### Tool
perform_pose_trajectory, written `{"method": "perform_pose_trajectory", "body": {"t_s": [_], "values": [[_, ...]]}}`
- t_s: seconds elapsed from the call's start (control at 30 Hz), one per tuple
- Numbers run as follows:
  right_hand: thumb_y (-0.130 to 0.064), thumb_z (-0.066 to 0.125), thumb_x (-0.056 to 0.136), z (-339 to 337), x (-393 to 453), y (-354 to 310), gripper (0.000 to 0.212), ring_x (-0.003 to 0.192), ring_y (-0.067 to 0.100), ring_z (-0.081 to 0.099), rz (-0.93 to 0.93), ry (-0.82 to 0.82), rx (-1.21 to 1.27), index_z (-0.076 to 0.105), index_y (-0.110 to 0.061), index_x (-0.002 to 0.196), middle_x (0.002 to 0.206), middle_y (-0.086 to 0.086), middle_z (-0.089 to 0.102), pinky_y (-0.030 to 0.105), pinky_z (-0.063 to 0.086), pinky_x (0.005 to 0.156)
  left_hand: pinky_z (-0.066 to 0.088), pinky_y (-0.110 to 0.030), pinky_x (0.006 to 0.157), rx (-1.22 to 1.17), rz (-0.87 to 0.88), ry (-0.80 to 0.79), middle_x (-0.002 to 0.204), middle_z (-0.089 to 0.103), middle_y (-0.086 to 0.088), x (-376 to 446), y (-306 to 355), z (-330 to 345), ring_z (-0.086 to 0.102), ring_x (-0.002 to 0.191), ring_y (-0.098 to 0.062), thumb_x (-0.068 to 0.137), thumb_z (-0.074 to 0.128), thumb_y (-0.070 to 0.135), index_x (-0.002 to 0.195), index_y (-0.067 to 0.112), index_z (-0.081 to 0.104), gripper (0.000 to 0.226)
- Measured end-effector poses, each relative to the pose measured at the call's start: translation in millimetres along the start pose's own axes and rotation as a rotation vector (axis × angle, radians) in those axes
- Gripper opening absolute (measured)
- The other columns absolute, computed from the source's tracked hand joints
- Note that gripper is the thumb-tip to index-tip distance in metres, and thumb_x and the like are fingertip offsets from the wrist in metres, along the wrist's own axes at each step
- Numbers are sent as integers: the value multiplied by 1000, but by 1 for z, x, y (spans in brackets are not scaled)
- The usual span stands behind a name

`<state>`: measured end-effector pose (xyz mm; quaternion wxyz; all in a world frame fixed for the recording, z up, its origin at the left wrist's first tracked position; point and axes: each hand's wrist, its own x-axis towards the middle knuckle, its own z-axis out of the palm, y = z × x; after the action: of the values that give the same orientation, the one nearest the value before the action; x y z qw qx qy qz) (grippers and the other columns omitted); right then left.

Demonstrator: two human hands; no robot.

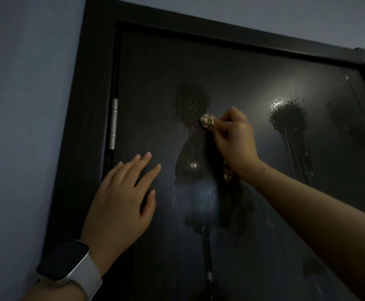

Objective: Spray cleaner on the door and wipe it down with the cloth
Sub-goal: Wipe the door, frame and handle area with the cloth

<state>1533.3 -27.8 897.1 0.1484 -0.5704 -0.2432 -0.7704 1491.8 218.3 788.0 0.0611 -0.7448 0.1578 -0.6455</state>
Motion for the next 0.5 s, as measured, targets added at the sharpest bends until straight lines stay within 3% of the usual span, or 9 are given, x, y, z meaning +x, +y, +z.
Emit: {"method": "perform_pose_trajectory", "body": {"t_s": [0.17,0.23,0.33,0.43,0.5], "values": [[-21,53,94,-17,-61,-35,29,80,25,52,-295,-222,145,73,-1,92,86,10,57,31,45,67,23,-39,115,-4,1,4,152,38,-2,1,1,-1,33,141,-18,92,36,37,141,23,46,52],[-22,52,94,-17,-49,-22,30,80,25,52,-362,-238,107,74,-3,94,86,11,59,31,45,67,22,-38,115,5,5,-2,151,39,-2,2,3,0,33,140,-18,91,36,36,141,22,46,53],[-24,55,96,-6,-3,7,33,74,28,52,-130,-55,63,73,-3,79,79,11,53,39,44,64,18,-34,115,-30,6,3,149,42,-1,2,2,-2,35,138,-15,91,37,37,142,21,43,54],[-24,61,95,7,20,5,30,76,22,49,125,74,120,73,-5,76,79,5,48,33,43,68,14,-30,115,-101,24,66,145,46,3,14,-6,-12,39,133,-9,91,39,37,141,22,44,53],[-24,62,94,17,11,-28,21,80,17,51,76,76,226,72,-13,79,81,3,50,29,46,76,12,-36,116,-71,15,151,145,45,0,37,-17,-23,41,131,-13,91,39,35,139,20,46,51]]}}
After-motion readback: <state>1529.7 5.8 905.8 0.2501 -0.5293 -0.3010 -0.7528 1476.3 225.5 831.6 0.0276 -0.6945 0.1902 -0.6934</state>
